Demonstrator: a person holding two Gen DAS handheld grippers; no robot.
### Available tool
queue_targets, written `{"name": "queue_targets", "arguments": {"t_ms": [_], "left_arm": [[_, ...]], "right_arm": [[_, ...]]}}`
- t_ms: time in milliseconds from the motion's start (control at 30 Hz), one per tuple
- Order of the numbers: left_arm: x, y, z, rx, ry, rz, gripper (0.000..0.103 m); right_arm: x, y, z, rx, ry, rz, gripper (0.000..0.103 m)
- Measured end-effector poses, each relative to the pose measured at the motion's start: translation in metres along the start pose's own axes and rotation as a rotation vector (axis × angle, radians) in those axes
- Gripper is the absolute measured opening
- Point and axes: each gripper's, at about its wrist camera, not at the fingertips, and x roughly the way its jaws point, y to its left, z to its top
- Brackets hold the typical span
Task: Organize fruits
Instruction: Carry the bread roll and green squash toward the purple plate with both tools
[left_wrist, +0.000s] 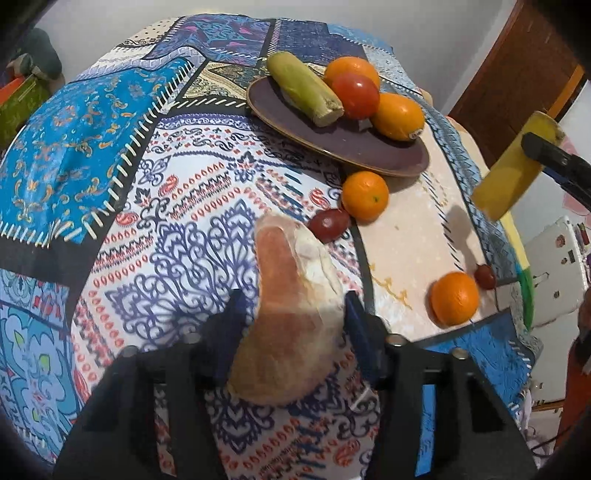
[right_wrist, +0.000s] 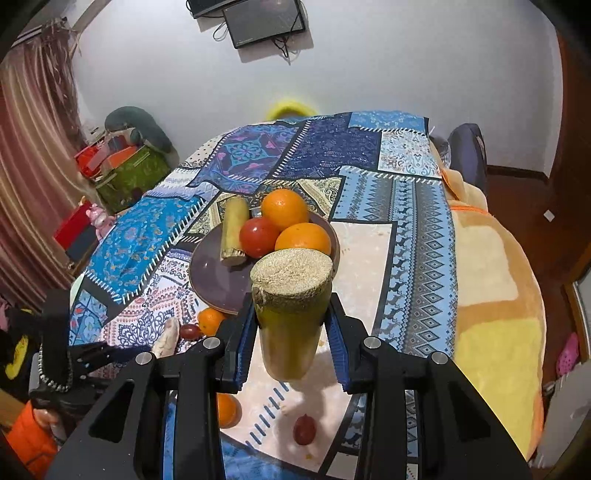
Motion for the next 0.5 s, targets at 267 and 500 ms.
{"name": "queue_targets", "arguments": {"t_ms": [267,500], "left_arm": [[-0.013,0.007,0.007,-0.012,0.002,-0.024,0.042],[-0.04,0.01,0.028,-0.015,-0.081,-0.024,0.042]], "right_arm": [[0.003,0.01,0.004,-0.024,-0.003,0.007,0.033],[0.006,0.017,0.017,-0.052,-0.021,0.003,0.033]]}}
